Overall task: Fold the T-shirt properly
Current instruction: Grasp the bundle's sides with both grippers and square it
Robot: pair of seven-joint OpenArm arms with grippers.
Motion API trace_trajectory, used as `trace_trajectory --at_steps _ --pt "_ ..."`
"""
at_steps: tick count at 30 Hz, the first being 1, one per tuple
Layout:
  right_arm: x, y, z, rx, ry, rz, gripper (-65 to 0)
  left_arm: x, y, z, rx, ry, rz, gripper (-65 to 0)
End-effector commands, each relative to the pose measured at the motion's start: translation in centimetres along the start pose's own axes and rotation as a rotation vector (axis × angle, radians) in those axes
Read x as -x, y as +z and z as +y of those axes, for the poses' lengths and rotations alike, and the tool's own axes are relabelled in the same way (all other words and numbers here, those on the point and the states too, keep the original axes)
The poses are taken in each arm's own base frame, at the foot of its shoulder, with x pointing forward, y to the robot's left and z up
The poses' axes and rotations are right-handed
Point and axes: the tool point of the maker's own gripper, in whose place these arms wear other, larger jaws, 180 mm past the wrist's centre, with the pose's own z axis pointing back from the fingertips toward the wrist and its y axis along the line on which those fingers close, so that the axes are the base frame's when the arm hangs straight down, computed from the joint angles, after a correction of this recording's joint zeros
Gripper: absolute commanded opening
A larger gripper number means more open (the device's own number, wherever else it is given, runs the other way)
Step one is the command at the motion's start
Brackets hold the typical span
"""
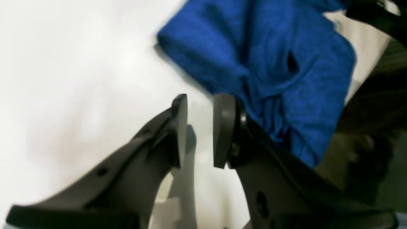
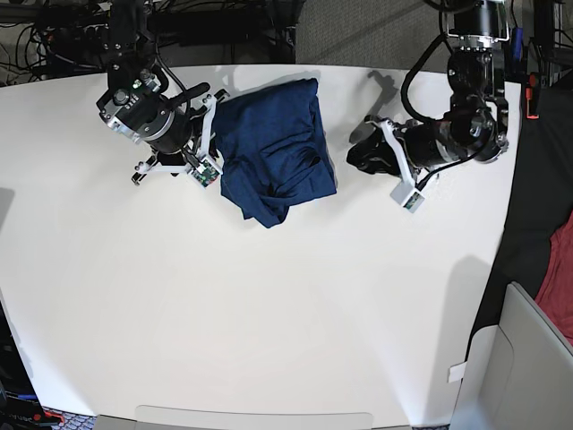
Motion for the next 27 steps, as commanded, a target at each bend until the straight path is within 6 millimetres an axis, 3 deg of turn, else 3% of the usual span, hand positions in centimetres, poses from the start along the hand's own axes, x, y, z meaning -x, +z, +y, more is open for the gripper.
trace_trajectory --at_steps 1,5,11,18,22,27 --pt "-1.1 0.6 -0.7 0.008 -0.016 -0.054 -57.2 -1.3 0.5 -1.0 0.021 -0.037 -0.042 -51.4" --pt "-2.9 0.8 -1.3 -0.017 -0.048 -0.127 -57.2 -0.5 0.9 -2.1 0.025 -0.069 0.006 -51.4" --pt "-5.6 0.1 -2.5 -0.006 -0.063 -0.158 -57.2 -1.1 -0.6 -5.1 0.099 -0.081 -0.013 -51.4" --pt "-7.4 -4.5 -2.9 -0.089 -0.117 -0.128 -57.2 -1.0 -2.4 -8.2 0.185 -0.101 0.005 -51.4" --pt "-9.3 -6.2 -3.9 -0.077 -0.125 -0.167 -57.2 -0.8 -3.3 -8.6 0.206 -0.068 0.001 -51.4" --pt "-12.3 -7.7 -4.5 -0.052 -0.115 -0.228 -57.2 -0.9 -4.4 -7.7 0.212 -0.037 0.018 -51.4"
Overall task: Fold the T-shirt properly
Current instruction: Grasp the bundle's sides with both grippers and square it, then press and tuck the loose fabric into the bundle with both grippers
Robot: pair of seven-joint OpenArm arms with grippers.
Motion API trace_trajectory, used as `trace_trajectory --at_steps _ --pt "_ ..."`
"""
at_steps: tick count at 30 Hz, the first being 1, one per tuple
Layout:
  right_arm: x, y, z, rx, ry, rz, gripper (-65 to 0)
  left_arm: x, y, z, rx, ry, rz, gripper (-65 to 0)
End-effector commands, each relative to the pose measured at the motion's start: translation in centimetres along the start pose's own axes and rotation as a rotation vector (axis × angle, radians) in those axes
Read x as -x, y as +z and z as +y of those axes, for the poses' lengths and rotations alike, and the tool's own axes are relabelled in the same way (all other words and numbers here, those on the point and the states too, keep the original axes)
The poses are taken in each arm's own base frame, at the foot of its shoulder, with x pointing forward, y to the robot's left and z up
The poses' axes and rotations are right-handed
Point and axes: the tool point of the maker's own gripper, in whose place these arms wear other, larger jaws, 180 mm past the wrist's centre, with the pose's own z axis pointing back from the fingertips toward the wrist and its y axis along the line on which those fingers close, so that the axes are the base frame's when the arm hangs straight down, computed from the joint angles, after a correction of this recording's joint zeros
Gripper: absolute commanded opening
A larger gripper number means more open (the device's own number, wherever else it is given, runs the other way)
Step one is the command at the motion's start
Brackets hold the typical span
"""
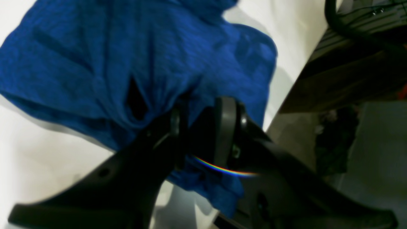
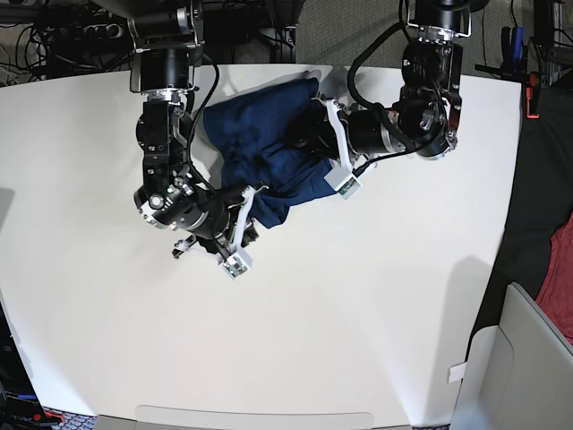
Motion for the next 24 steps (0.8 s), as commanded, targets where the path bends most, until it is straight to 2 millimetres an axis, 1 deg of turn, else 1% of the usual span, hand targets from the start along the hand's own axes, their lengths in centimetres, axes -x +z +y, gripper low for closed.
trace_trajectory --at_steps 1,3,5,9,12,16,18,20,21,24 --pt "-3.3 0.3 -0.3 0.005 0.014 -0.101 -57.2 -1.1 0.3 -0.1 0.009 -0.011 -0.037 -51.4" --pt "-4.4 0.2 -0.4 0.008 0.020 -0.126 -57.2 -1.5 0.2 0.2 0.007 -0.011 -0.040 -51.4" --pt "-4.9 0.4 -0.6 0.015 0.026 -0.138 -57.2 -2.0 0.3 0.6 0.002 -0.016 -0.048 -51.4" --pt "-6.1 2.2 -1.2 0.059 0.057 -0.185 -57.2 -3.3 0.5 1.1 -0.006 -0.015 -0.101 -51.1" --pt "-4.7 3.4 -2.1 0.095 0.073 -0.174 -57.2 -3.5 0.6 1.7 -0.015 0.004 -0.131 -49.5" --pt "-2.0 4.8 -2.2 0.123 0.098 -0.134 -57.2 -4.6 2.6 4.0 -0.082 0.048 -0.213 -46.8" --pt "-0.8 5.5 -1.7 0.127 0.104 -0.122 -57.2 -4.8 3.6 5.4 -0.114 0.082 -0.247 -46.0" --pt "0.4 6.3 -1.3 0.133 0.115 -0.108 -57.2 -4.6 4.1 6.5 -0.134 0.117 -0.272 -45.5" --pt "0.8 6.7 -1.2 0.138 0.124 -0.102 -57.2 -4.5 4.1 6.9 -0.137 0.132 -0.278 -45.5" --pt "2.2 8.2 -0.6 0.153 0.145 -0.069 -57.2 -5.0 3.8 7.9 -0.135 0.153 -0.282 -45.6"
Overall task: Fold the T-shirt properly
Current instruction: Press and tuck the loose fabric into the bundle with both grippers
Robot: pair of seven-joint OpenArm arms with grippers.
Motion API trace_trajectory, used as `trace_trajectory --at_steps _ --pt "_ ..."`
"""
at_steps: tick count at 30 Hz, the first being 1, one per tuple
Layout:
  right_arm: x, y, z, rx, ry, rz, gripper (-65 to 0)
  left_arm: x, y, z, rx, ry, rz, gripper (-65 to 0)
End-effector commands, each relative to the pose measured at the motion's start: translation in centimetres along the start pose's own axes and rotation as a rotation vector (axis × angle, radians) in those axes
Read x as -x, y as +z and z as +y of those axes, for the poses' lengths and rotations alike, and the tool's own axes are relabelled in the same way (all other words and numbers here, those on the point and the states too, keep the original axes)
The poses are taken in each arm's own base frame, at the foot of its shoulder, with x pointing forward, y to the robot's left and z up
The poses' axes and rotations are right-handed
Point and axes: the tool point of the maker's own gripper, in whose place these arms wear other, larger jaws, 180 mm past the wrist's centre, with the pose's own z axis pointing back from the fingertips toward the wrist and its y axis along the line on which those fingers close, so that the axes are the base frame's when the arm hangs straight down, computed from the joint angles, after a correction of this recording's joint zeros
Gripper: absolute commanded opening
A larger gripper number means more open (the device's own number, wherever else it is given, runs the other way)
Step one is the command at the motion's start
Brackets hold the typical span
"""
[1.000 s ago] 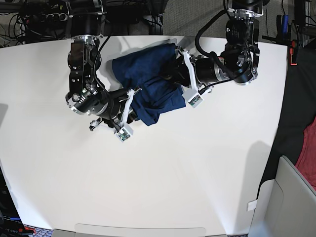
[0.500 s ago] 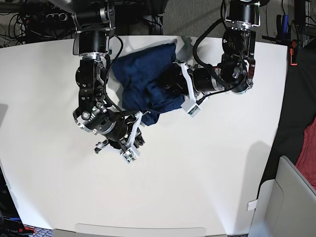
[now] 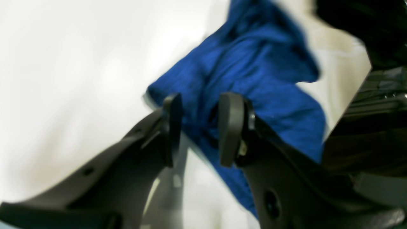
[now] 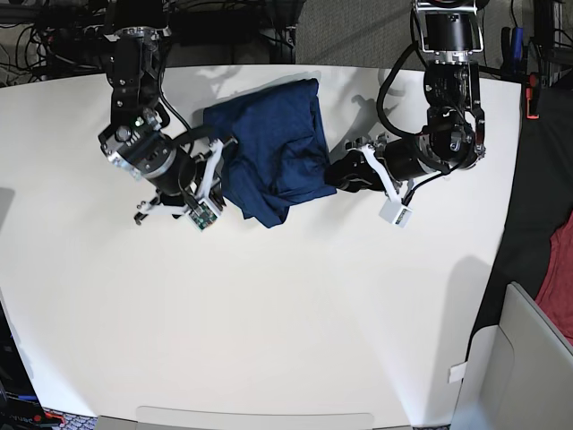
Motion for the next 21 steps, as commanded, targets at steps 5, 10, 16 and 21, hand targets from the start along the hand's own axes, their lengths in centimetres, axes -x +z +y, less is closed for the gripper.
trace_trajectory --at_steps 5,10,16,21 --pt "-0.5 1.7 -0.4 0.035 0.030 -0.001 -56.9 -3.7 1.0 -1.5 0.024 -0.080 -0.100 -45.7" --pt "0.4 1.9 -0.2 0.031 0.035 0.021 -51.4 -3.5 2.4 -3.5 0.018 -0.169 -0.081 -45.5" --pt "-0.4 1.9 -1.4 0.059 0.031 0.001 -41.1 -2.0 2.2 -3.7 0.022 -0.153 -0.051 -41.0" --pt "-0.8 2.2 -3.0 0.098 0.019 -0.008 -41.1 -1.2 1.7 -3.2 0.025 -0.117 -0.032 -39.3"
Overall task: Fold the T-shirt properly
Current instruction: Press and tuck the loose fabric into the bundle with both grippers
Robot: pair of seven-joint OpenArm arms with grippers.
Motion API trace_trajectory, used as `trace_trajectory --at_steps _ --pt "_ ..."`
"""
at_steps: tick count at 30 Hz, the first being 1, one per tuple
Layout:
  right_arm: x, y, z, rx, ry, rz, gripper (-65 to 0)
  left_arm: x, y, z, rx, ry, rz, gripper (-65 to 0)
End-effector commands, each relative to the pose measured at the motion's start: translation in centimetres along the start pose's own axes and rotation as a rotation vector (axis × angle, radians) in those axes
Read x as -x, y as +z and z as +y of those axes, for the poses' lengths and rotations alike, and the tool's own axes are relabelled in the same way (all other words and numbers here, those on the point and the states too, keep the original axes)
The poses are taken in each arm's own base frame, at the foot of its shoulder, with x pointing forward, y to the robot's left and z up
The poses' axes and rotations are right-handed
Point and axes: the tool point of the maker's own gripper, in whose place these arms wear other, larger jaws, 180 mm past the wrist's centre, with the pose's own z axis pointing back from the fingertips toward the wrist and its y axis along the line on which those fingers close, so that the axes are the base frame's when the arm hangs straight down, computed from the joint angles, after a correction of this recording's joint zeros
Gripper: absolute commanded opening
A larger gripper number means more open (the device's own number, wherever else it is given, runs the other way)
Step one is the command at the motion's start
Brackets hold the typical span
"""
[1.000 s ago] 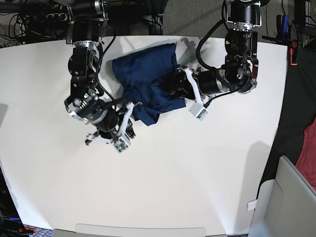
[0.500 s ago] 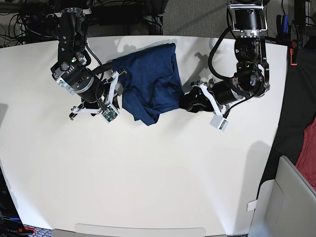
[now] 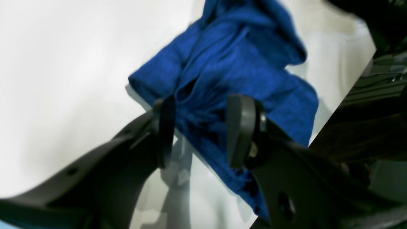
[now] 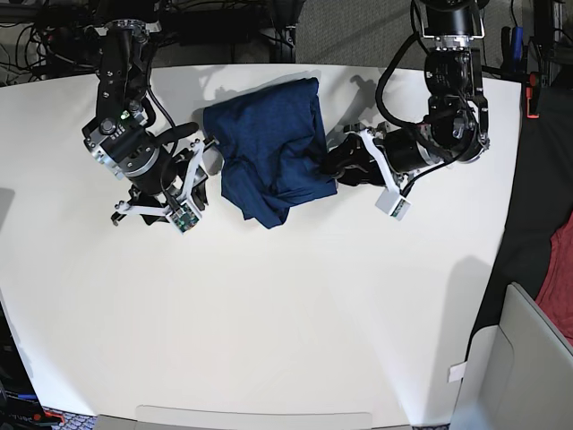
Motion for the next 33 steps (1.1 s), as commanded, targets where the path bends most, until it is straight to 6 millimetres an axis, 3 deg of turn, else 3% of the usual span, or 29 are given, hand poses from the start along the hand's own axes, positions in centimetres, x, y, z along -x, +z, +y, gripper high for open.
trace_trajectory --at_steps 1,6,11,13,20,22,33 --pt "-1.3 0.3 -0.8 0.021 0.002 -0.047 -41.1 -1.8 0.3 -0.7 0.021 -0.031 -0.055 -39.3" --pt "-0.7 -0.1 -0.2 -0.001 -0.003 -0.027 -41.1 -0.6 -0.9 -3.0 0.079 -0.056 -0.011 -39.3" --pt "-1.6 -0.8 4.0 -0.107 0.063 -0.037 -41.1 0.1 -1.8 -4.4 0.121 -0.075 0.020 -41.0" --pt "-1.9 -0.9 4.6 -0.121 0.075 -0.042 -41.1 0.1 -1.8 -4.4 0.120 -0.074 0.019 -41.0" --pt "-1.3 -2.1 4.1 -0.107 0.091 0.000 -40.7 0.1 -1.6 -3.9 0.109 -0.072 0.022 -41.0" --pt "-1.3 -2.9 4.8 -0.128 0.097 0.013 -40.7 0.1 -1.6 -3.9 0.109 -0.072 0.022 -41.0" --pt "-4.6 -6.6 5.3 -0.155 0.195 -0.003 -41.2 0.1 -1.6 -3.9 0.109 -0.070 0.021 -41.1"
